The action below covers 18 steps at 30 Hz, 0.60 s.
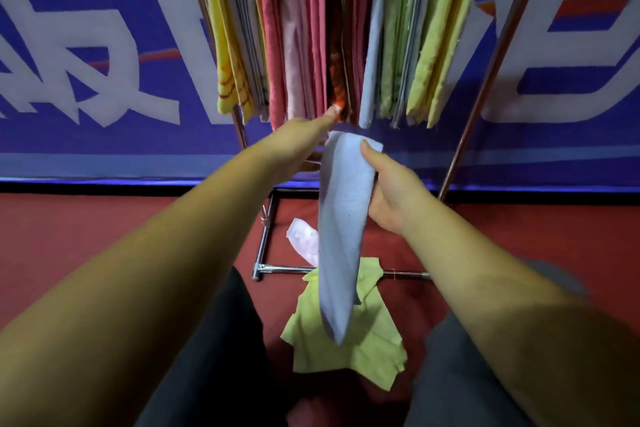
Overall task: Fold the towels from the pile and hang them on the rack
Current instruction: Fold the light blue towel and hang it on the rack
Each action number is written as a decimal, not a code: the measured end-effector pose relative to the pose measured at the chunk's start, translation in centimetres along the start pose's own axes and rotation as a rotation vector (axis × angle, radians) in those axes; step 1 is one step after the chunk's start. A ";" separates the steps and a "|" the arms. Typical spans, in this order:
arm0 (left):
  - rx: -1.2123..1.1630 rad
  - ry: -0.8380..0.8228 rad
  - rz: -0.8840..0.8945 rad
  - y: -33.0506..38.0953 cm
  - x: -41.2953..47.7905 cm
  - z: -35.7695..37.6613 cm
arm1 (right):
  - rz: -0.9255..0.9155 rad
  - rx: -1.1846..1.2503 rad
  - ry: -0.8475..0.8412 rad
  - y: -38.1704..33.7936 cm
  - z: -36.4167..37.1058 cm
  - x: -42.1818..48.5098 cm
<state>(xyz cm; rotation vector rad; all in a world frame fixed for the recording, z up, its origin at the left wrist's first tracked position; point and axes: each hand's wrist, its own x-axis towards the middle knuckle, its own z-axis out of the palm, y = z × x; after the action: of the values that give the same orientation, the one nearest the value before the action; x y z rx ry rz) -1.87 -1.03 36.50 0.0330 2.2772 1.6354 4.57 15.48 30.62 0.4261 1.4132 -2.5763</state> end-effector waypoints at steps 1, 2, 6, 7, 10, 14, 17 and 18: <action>0.050 0.001 -0.004 -1.3 0.5 0.5 | 0.048 0.021 0.026 1.0 -0.8 0.8; 0.101 -0.006 -0.006 -2.5 0.9 0.8 | 0.095 0.032 0.045 1.8 -1.3 1.4; 0.143 -0.111 -0.079 -6.4 1.5 2.6 | 0.150 0.027 0.106 3.4 -1.0 3.1; 0.138 -0.155 -0.109 -7.1 1.6 3.0 | 0.139 0.020 0.133 3.3 -0.7 3.5; 0.142 -0.171 -0.109 -9.8 2.0 4.1 | 0.082 0.049 0.242 3.8 -0.2 5.2; 0.324 -0.179 -0.006 -12.4 3.7 6.0 | -0.025 0.179 0.348 3.8 0.1 7.0; 0.456 -0.172 0.010 -14.0 5.0 7.4 | -0.080 0.208 0.329 3.5 -0.1 8.0; 0.449 -0.143 0.027 -14.5 5.5 7.8 | -0.078 0.269 0.319 3.4 0.3 8.3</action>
<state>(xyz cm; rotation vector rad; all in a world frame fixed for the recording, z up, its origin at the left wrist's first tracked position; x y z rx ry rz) -2.35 2.38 19.47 0.2788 2.4866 1.0627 -2.34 13.35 25.33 0.8713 1.1871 -2.8732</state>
